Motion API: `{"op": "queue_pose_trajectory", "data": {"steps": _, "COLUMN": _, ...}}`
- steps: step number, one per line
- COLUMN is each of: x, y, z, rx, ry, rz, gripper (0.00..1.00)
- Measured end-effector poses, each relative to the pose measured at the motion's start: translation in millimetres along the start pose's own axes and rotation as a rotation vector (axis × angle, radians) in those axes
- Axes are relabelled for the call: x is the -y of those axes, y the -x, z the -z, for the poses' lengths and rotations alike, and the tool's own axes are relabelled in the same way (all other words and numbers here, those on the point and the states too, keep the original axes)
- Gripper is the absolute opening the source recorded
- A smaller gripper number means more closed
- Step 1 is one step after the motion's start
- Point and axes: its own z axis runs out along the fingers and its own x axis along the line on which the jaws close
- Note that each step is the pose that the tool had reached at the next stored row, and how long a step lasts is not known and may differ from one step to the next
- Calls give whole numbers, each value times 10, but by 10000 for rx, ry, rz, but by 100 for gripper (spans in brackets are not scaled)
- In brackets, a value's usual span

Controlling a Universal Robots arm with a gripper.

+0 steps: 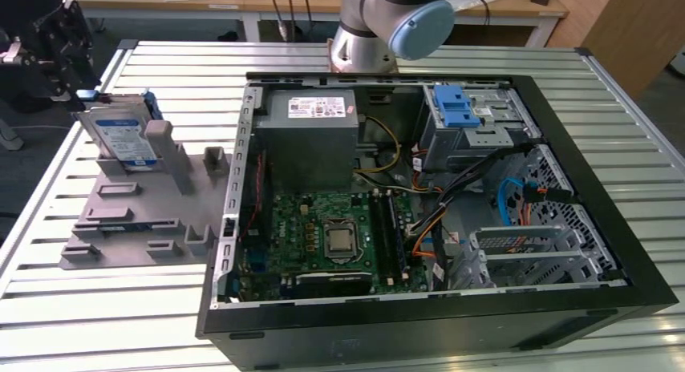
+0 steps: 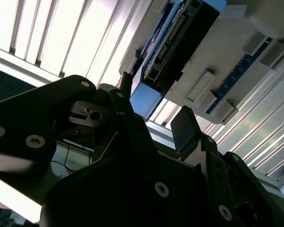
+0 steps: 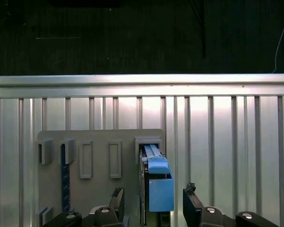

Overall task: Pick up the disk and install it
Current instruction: 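Pick up the disk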

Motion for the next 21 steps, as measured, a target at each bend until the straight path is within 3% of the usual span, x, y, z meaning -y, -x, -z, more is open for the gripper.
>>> {"op": "queue_pose_trajectory", "data": {"steps": 3, "x": -8, "y": -9, "z": -32, "rx": 42, "ry": 0, "rz": 133, "gripper": 60}}
{"op": "queue_pose_trajectory", "data": {"steps": 13, "x": -29, "y": -13, "z": -149, "rx": 46, "ry": 2, "rz": 154, "gripper": 60}}
{"op": "queue_pose_trajectory", "data": {"steps": 16, "x": -35, "y": -13, "z": -178, "rx": 51, "ry": 2, "rz": 154, "gripper": 58}}
{"op": "queue_pose_trajectory", "data": {"steps": 17, "x": -38, "y": -13, "z": -185, "rx": 51, "ry": 3, "rz": 154, "gripper": 52}}
{"op": "queue_pose_trajectory", "data": {"steps": 21, "x": -41, "y": -6, "z": -224, "rx": 61, "ry": 3, "rz": 153, "gripper": 52}}
